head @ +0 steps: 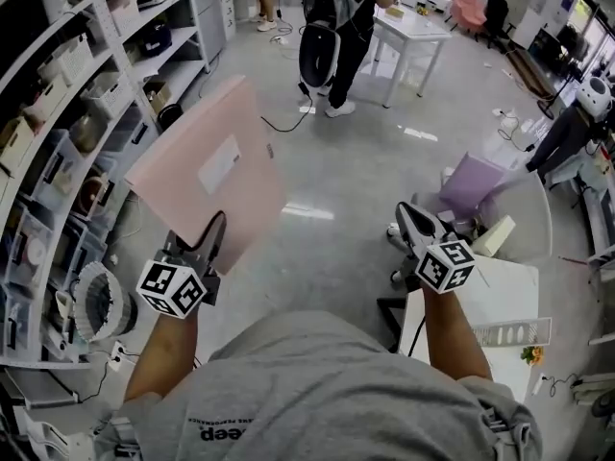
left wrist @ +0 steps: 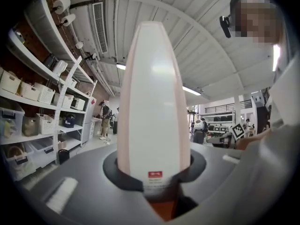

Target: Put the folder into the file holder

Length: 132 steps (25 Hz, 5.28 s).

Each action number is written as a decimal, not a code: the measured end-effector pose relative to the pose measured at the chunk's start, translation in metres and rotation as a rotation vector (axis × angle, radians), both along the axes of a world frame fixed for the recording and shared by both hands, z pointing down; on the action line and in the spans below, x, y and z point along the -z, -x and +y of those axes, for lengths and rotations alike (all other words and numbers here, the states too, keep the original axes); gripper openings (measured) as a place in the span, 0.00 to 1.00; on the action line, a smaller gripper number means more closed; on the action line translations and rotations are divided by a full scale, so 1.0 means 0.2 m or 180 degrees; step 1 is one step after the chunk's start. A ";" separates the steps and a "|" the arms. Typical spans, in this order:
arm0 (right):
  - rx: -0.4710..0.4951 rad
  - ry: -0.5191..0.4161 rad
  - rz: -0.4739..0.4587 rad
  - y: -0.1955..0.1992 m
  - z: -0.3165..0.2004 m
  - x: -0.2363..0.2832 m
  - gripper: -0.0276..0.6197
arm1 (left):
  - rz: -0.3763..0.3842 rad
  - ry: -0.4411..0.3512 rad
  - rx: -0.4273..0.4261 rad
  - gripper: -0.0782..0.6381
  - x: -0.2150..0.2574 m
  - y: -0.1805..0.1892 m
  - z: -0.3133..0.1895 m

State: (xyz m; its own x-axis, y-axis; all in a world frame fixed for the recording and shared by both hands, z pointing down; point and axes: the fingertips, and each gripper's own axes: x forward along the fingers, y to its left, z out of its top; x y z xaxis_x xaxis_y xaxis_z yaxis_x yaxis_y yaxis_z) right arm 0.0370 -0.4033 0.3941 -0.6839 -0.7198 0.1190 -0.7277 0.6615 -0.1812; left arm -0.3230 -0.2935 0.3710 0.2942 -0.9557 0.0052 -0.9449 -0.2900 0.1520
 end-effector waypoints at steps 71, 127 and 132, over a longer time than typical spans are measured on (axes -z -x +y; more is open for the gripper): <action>-0.4306 0.0081 -0.0086 -2.59 2.43 -0.14 0.05 | 0.0056 -0.0262 -0.4324 0.37 0.15 -3.65 0.42; -0.4229 0.0641 -0.0320 -2.58 2.47 -0.68 0.05 | -0.0727 0.0033 -0.4623 0.56 -0.96 -3.76 0.61; -0.4093 0.0600 -0.0288 -2.56 2.38 -0.64 0.05 | -0.0650 0.0093 -0.4631 0.58 -0.91 -3.71 0.61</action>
State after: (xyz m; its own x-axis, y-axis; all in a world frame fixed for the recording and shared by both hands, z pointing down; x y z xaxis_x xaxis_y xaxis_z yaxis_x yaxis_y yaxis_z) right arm 0.5493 0.0735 0.5226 0.4676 -0.8386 0.2795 -0.7975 -0.5366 -0.2759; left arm 0.4184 -0.1716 0.5527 0.9681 0.1766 0.1776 0.1653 -0.9832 0.0770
